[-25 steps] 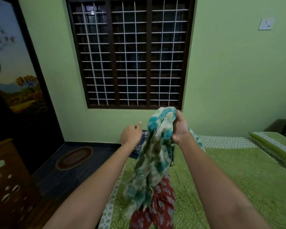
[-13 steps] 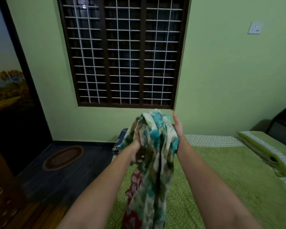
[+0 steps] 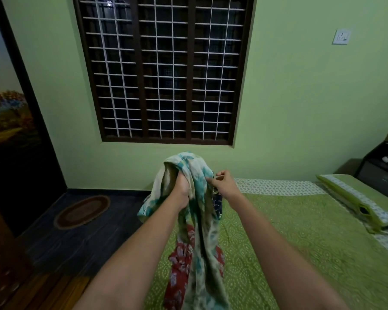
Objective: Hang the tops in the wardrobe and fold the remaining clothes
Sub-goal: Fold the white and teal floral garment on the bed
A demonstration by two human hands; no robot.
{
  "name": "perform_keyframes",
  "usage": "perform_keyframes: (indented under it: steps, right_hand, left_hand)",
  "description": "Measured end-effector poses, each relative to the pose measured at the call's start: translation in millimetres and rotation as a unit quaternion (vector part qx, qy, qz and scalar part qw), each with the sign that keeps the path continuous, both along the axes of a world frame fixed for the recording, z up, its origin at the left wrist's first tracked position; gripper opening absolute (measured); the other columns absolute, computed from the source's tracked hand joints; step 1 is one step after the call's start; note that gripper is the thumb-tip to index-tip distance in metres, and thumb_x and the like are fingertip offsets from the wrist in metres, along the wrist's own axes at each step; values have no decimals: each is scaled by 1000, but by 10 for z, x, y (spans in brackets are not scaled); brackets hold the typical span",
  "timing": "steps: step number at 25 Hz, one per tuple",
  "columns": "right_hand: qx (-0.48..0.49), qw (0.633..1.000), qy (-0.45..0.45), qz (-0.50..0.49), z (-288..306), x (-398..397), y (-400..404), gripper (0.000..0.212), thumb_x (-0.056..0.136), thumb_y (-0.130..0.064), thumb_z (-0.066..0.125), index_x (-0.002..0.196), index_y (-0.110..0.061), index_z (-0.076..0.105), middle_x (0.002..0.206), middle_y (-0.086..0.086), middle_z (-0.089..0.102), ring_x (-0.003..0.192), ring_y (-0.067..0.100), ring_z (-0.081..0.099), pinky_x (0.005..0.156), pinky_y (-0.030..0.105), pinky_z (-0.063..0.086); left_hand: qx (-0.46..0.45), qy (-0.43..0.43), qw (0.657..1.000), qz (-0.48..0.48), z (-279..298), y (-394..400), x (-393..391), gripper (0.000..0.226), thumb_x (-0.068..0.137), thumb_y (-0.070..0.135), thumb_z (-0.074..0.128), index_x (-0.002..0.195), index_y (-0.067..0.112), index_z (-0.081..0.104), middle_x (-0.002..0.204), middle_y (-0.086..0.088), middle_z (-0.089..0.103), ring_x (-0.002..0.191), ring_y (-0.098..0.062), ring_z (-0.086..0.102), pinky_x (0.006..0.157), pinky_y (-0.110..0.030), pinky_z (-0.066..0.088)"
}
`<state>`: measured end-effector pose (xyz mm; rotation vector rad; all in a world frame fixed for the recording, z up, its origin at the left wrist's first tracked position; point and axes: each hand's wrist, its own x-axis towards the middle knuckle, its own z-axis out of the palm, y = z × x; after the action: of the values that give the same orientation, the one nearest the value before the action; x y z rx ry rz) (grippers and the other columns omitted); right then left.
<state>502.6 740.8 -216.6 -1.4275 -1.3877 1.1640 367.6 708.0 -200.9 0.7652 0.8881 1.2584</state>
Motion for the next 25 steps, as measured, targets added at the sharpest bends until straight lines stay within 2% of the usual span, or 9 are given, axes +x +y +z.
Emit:
perform_keyframes:
  steps: [5, 7, 10, 13, 15, 17, 19, 21, 25]
  right_hand:
    - [-136, 987, 15, 88, -279, -39, 64, 99, 54, -91, 57, 122, -19, 61, 124, 8, 63, 113, 28, 59, 101, 46, 45]
    - [-190, 973, 37, 122, -248, -47, -77, 88, 63, -90, 47, 116, -22, 66, 120, 7, 65, 112, 27, 59, 98, 42, 47]
    - [-218, 959, 112, 141, -281, -132, -207, 70, 85, -72, 40, 108, -12, 68, 111, 10, 69, 104, 25, 62, 95, 39, 49]
    - [-181, 950, 223, 124, -295, -249, -289, 44, 94, -46, 47, 111, -10, 68, 114, 14, 67, 101, 29, 62, 105, 47, 41]
    - [-184, 925, 311, 118, -299, -265, -303, 51, 89, -46, 55, 122, -8, 64, 124, 16, 62, 113, 33, 58, 109, 50, 35]
    - [-185, 901, 365, 142, -325, -244, -304, 58, 87, -48, 57, 128, -7, 59, 130, 19, 58, 122, 36, 53, 110, 51, 32]
    - [-176, 911, 338, 159, -371, -235, -315, 56, 90, -47, 52, 127, -5, 58, 127, 21, 59, 121, 37, 54, 109, 50, 34]
    - [-165, 929, 288, 162, -399, -224, -310, 57, 87, -47, 59, 128, -6, 55, 124, 22, 61, 117, 38, 57, 106, 50, 38]
    - [-104, 992, 31, 64, -468, -10, -271, 46, 81, -32, 74, 113, -1, 60, 102, 15, 68, 82, 26, 66, 83, 42, 56]
  left_hand:
    - [-40, -34, 994, -91, 4, -76, -227, 82, 90, 69, 22, 120, 4, 61, 119, -23, 62, 110, -36, 58, 91, -46, 47]
    - [-49, 135, 984, -101, 62, -93, -320, 73, 91, 68, 28, 121, 11, 61, 121, -16, 63, 110, -32, 59, 88, -43, 49]
    - [-66, 412, 908, 40, 35, 80, -410, 57, 91, 65, 34, 115, 20, 59, 116, -7, 64, 100, -26, 61, 85, -41, 55]
    - [-72, 273, 956, 80, 43, 127, -410, 62, 90, 65, 31, 113, 18, 63, 114, -9, 66, 99, -27, 61, 91, -40, 50]
    - [-121, 88, 986, 74, -14, 124, -494, 77, 89, 71, 20, 110, 13, 66, 111, -17, 67, 100, -32, 62, 94, -44, 48]
    - [-139, 50, 987, 56, -224, 75, -555, 100, 75, 88, 13, 119, 14, 63, 114, -19, 66, 107, -35, 60, 94, -48, 47]
    - [-109, 162, 981, -19, -425, -118, -485, 102, 64, 95, 26, 124, 20, 60, 119, -12, 65, 112, -31, 59, 94, -42, 47]
    - [-86, 270, 955, -88, -560, -207, -446, 96, 53, 84, 64, 121, 17, 61, 114, -9, 68, 106, -28, 64, 97, -45, 48]
    - [-144, 314, 938, -12, -892, -1, -762, 103, 32, 61, 88, 114, 4, 63, 105, -15, 70, 93, -33, 69, 89, -48, 54]
